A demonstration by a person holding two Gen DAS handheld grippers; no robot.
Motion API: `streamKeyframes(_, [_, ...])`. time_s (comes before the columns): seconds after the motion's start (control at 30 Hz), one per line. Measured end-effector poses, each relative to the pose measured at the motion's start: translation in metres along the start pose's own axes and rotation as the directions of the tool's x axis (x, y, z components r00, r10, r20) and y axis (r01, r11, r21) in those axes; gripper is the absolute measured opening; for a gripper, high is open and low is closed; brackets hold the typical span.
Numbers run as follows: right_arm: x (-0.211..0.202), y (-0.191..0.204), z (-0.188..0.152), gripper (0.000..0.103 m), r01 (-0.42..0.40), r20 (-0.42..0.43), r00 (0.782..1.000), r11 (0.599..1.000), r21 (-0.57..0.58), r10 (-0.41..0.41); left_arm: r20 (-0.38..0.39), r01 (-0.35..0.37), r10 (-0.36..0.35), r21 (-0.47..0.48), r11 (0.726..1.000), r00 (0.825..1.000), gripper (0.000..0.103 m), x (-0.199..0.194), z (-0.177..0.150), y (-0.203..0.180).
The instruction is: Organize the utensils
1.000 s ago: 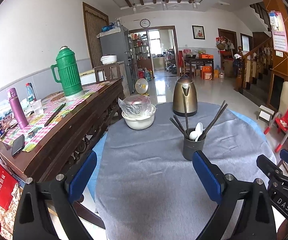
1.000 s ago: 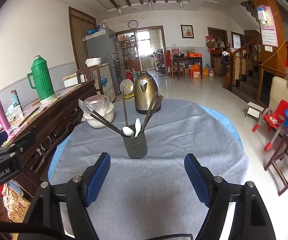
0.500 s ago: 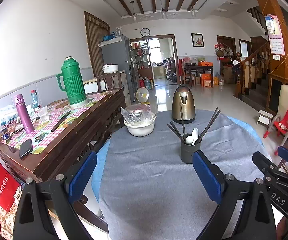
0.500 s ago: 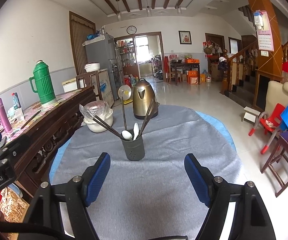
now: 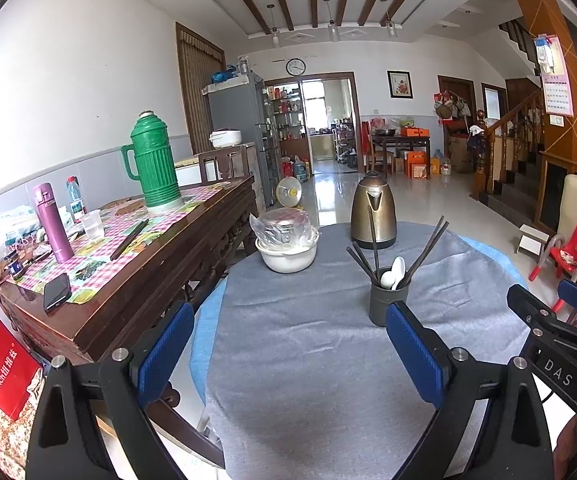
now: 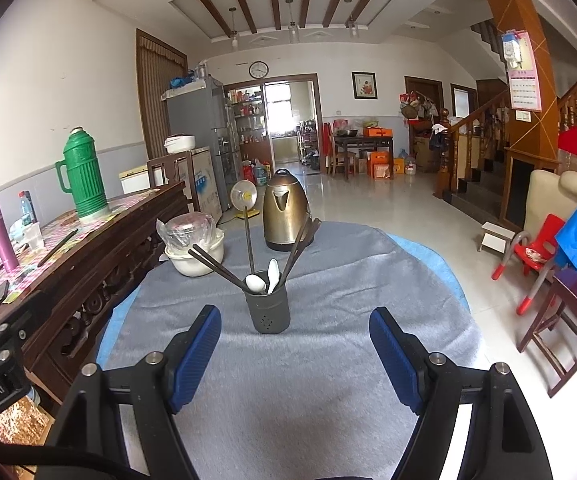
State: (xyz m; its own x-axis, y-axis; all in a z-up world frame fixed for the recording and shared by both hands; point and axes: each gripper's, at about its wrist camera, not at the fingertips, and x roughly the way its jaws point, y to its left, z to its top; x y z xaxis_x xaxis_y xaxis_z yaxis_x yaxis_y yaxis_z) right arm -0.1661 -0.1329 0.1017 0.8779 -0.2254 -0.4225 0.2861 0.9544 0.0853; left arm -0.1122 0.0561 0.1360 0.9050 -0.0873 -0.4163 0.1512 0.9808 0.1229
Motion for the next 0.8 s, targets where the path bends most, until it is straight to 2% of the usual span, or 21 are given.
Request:
streamKeyframes(0.37, [0.004,0.018,0.002,0.080,0.015,0.002,1.000,0.999,-0.036,-0.014,0.003,0.003,-0.003,-0.034,0.999,1.000,0.097,0.006,0.000,0.014])
streamKeyframes(0.8, [0.001,0.019,-0.002,0.080,0.017,0.003,1.000,1.000,-0.024,-0.017,0.008,0.009,-0.009,-0.038,0.999,1.000,0.097,0.000,-0.005,0.018])
